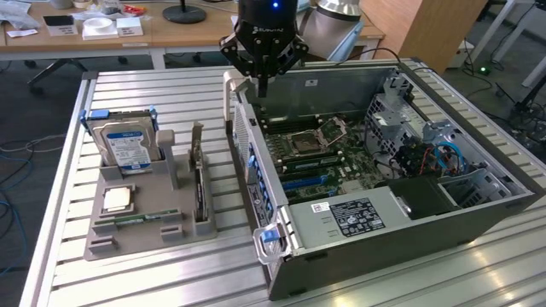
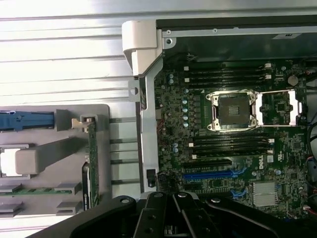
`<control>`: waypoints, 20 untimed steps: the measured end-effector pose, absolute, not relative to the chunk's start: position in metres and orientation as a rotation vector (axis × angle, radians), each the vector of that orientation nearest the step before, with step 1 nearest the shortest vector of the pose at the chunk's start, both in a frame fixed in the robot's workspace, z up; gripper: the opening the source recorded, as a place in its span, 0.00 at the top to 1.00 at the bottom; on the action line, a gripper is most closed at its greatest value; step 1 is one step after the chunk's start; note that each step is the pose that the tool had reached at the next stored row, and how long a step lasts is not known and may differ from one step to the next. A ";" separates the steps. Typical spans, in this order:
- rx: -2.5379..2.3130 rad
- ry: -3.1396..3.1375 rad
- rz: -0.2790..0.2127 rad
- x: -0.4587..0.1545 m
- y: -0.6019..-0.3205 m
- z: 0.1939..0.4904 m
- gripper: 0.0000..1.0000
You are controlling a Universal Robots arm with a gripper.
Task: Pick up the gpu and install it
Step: 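Reach for the gpu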
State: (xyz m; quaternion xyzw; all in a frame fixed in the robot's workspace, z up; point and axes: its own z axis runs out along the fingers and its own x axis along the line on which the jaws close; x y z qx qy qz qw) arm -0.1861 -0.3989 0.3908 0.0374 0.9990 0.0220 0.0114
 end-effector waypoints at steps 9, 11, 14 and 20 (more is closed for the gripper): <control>0.117 3.119 0.069 -0.197 -0.399 0.389 0.89; 0.117 3.119 0.069 -0.201 -0.399 0.389 0.89; 0.117 3.119 0.069 -0.207 -0.398 0.389 0.89; 0.117 3.120 0.069 -0.221 -0.398 0.388 0.89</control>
